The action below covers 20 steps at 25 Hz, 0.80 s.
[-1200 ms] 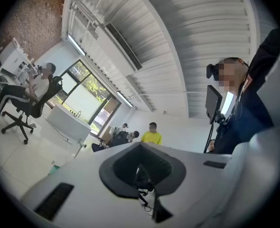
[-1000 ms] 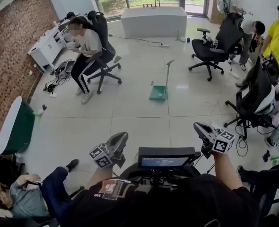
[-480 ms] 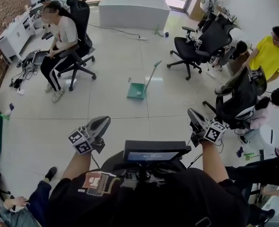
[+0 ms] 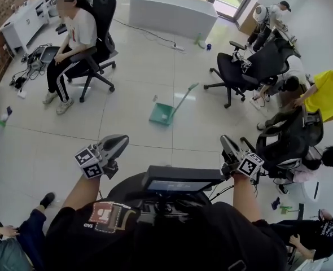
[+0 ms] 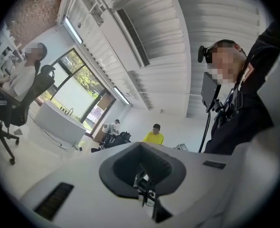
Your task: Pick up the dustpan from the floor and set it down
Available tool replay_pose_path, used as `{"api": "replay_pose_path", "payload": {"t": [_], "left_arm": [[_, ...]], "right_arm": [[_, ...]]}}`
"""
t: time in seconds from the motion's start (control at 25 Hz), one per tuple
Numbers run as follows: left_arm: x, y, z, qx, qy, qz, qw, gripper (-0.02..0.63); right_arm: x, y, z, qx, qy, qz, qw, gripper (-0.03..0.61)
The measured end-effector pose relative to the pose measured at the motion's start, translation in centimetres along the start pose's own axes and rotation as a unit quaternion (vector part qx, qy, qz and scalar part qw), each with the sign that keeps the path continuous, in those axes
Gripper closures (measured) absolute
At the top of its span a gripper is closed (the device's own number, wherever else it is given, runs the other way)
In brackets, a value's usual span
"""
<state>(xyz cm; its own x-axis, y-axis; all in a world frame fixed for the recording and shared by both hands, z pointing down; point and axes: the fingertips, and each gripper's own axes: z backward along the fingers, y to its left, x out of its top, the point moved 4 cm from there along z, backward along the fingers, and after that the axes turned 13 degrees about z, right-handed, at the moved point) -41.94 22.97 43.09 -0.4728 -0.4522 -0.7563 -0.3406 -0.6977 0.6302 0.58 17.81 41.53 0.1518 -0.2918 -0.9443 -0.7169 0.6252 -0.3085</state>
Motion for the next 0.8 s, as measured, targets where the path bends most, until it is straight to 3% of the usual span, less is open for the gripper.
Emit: {"api": "replay_pose_path", "payload": {"t": [0.28, 0.4, 0.56, 0.8], "left_arm": [[0.6, 1.9, -16.6, 0.065, -0.036, -0.030, 0.9968, 0.589], [0.3, 2.7, -25.0, 0.081, -0.032, -0.039, 0.9954, 0.589], [-0.2, 5.9, -35.3, 0.092, -0.002, -0.035, 0.9952, 0.589], [0.1, 13.5, -45.9, 0.076, 0.014, -0.021, 0.9968, 0.589]], "right_arm": [[4.5, -17.3, -4.5, 0.090, 0.029, 0.010, 0.995, 0.480], [6.8, -24.8, -6.1, 0.129, 0.048, 0.020, 0.990, 0.445], [7.9, -34.7, -8.4, 0.141, 0.054, -0.003, 0.989, 0.421], [7.2, -45.1, -12.7, 0.142, 0.098, -0.016, 0.985, 0.393]]}}
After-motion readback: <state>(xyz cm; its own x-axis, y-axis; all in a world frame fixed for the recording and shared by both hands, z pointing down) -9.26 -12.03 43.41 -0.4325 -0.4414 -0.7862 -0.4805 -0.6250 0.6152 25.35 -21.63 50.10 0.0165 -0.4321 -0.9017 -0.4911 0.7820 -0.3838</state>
